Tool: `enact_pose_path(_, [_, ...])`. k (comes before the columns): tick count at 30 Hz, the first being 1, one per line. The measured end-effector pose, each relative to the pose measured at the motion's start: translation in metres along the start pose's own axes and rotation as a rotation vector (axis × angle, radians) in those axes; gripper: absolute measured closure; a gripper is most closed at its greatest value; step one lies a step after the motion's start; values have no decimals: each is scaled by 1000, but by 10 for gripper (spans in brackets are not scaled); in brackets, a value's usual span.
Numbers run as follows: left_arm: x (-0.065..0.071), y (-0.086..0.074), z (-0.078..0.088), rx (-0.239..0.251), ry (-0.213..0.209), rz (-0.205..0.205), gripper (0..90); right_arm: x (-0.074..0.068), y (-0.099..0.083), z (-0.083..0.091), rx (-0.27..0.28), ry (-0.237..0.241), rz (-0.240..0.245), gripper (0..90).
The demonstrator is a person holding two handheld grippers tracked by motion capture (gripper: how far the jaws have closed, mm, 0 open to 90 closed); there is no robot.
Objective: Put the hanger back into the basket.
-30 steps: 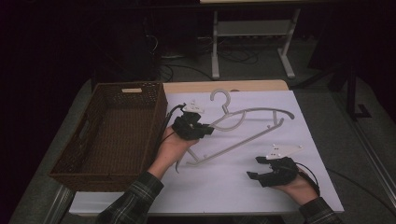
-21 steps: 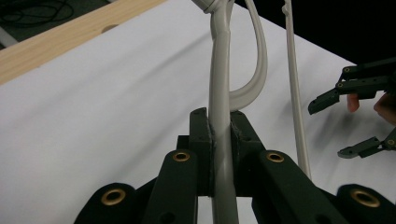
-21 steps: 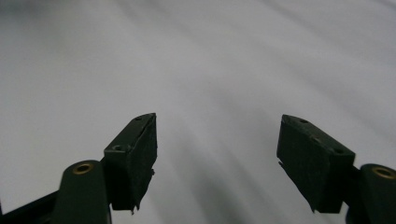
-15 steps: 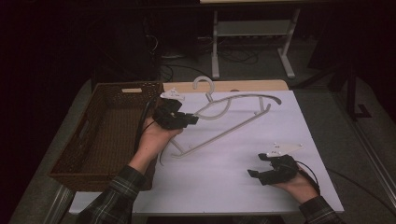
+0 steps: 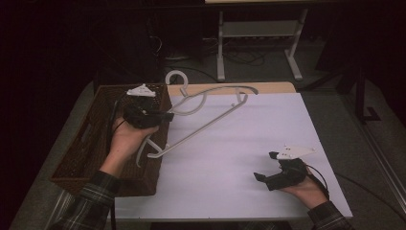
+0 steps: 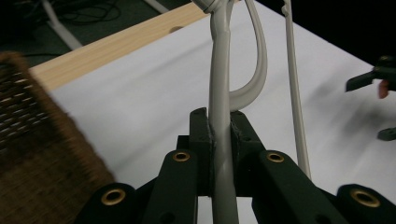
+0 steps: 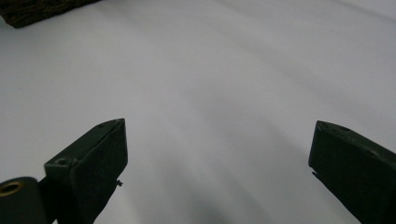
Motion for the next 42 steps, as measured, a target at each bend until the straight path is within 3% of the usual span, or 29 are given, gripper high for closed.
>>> enact_pose_path(7, [-30, -9, 34, 30, 59, 49, 824, -1, -1, 11, 28, -24, -7, 38])
enact_pose_path(22, [-90, -41, 98, 45, 221, 114, 824, 4, -2, 14, 36, -59, -13, 42])
enact_pose_path(33, [-125, -71, 129, 30, 315, 157, 823, 7, -4, 12, 26, -72, -13, 45])
enact_pose_path(42, [-141, -93, 133, -3, 350, 174, 823, 9, -5, 13, 26, -80, -17, 46])
Point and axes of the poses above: each handheld gripper's, and its own axes: z roughly backward along the jaws, y roughly out of its top, x roughly to its right, the point moved 4 cm from there along -z, roughly forward along the jaws, and after that the axes turned 6 degrees about x, right-handed, at the moved point
